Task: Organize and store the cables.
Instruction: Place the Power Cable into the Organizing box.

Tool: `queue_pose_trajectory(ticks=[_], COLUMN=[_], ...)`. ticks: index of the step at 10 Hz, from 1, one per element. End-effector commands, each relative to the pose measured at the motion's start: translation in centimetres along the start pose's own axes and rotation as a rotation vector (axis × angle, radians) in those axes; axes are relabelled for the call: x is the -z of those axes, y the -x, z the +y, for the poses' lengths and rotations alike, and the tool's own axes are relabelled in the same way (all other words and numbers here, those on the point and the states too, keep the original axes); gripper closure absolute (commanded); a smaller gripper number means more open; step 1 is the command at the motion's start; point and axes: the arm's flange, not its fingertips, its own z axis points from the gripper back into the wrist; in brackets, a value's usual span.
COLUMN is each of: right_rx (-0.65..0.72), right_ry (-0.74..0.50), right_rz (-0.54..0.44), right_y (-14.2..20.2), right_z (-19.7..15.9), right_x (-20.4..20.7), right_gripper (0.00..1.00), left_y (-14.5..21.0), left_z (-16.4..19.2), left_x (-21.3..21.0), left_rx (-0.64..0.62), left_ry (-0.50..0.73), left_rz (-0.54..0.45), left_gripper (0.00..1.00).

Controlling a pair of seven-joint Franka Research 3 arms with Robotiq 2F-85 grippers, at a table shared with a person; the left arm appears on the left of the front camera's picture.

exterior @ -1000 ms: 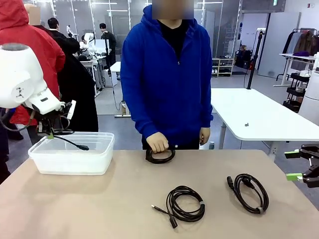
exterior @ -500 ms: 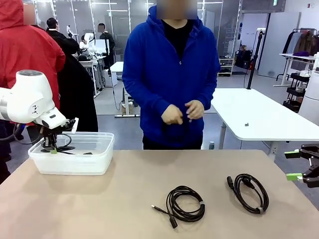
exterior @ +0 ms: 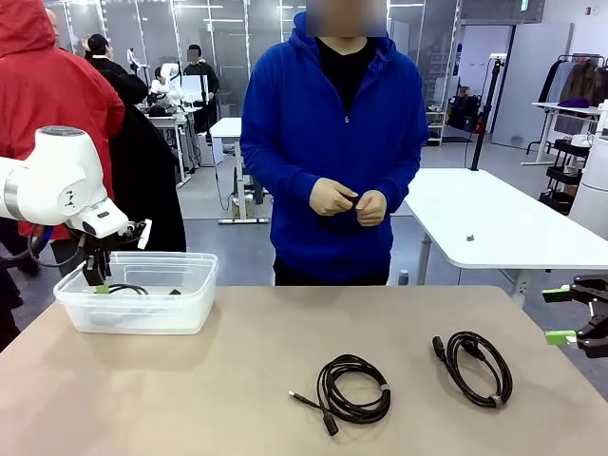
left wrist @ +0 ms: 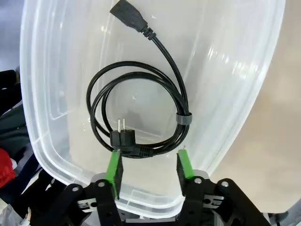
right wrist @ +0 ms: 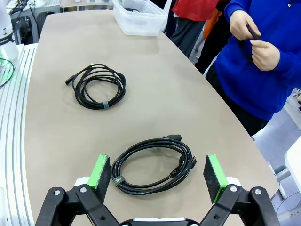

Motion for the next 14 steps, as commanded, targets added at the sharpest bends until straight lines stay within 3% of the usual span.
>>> queue_pose_trajectory(ticks=[1, 6, 7, 14], right_rx=[0.005, 0.005, 0.005, 0.005], right_ry=[-0.003, -0.003, -0.003, -0.003], right_rz=[0.014, 0.014, 0.014, 0.014], right_y=[-0.12, -0.12, -0.12, -0.12], right_z=[0.05, 0.05, 0.05, 0.05], right_x=[-0.06, -0.06, -0.06, -0.06], right_gripper=[0.0, 0.0, 0.0, 0.0], left_y=[0.55, 0.66, 0.27, 0.27], left_z=[0.03, -0.88, 0.01, 0.01], left_x=[-0.56, -0.95, -0.34, -0.34], left_rx=[0.0, 0.054, -0.013, -0.013], left_ry=[0.014, 0.013, 0.005, 0.005], left_rz=[-0.012, -0.051, -0.011, -0.011], left_gripper=[0.0, 0.0, 0.0, 0.0])
